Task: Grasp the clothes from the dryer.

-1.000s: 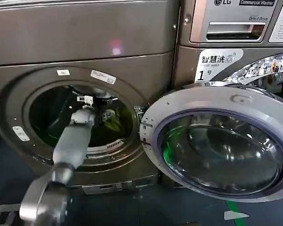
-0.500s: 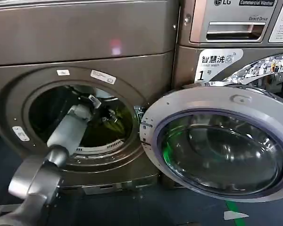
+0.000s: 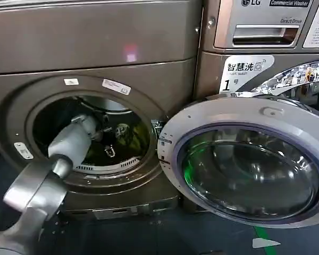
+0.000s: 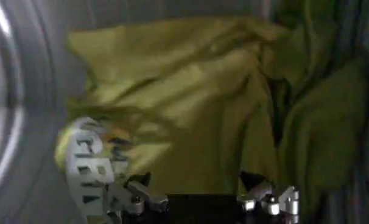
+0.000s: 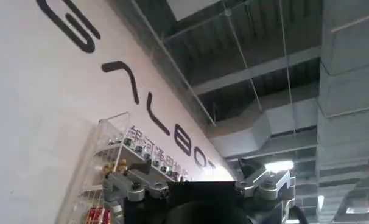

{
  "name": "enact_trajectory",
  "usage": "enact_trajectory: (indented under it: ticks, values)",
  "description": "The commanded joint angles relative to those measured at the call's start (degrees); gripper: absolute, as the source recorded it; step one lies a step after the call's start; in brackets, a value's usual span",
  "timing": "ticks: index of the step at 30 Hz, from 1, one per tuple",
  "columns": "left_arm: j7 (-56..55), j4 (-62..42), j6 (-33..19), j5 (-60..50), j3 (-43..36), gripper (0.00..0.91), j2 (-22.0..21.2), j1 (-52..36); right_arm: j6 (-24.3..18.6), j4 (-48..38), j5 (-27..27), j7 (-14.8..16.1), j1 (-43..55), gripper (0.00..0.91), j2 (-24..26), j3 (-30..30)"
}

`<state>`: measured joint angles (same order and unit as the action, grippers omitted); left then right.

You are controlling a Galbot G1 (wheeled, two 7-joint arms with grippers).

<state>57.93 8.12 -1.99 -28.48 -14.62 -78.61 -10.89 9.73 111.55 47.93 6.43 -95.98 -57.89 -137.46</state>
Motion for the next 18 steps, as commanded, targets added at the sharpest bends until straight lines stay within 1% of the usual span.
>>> enact_trajectory:
  ticks: [1,7,8,9,10,11,12,18]
  values:
    - [2.7,-1.9,0.8,-6.0,-4.7,0.907,-0.3,-0.6,0.0,-0.1,-0.1,0.0,0.1,0.907,0.0,0.1]
    - [1.3,-2.0,0.7,-5.9,-5.0,0.899,-1.0,0.4,-0.1,-0.1,-0.1,0.1,0.4,0.907,-0.1,0.4]
    - [1.2,-2.0,0.7,-5.9,-5.0,0.694,-1.1,0.5,-0.1,-0.1,-0.1,0.2,0.4,0.907,-0.1,0.4]
    - [1.1,-2.1,0.7,-5.9,-5.0,0.398,-1.2,0.6,-0.1,-0.1,-0.1,0.2,0.4,0.907,-0.2,0.4]
    - [0.9,-2.1,0.7,-5.9,-5.0,0.137,-1.3,0.6,-0.1,-0.1,-0.1,0.2,0.4,0.907,-0.2,0.4]
    - [0.8,-2.1,0.8,-5.8,-5.0,0.046,-1.5,0.7,-0.2,-0.1,-0.1,0.3,0.3,0.907,-0.2,0.4]
    - [0.6,-2.1,0.8,-5.8,-5.0,0.000,-1.7,0.7,-0.2,-0.1,-0.1,0.3,0.4,0.907,-0.2,0.4]
    - [0.7,-2.1,0.3,-5.6,-4.9,0.000,-1.9,0.9,-0.4,-0.4,-0.3,0.4,0.5,0.907,-0.5,0.4]
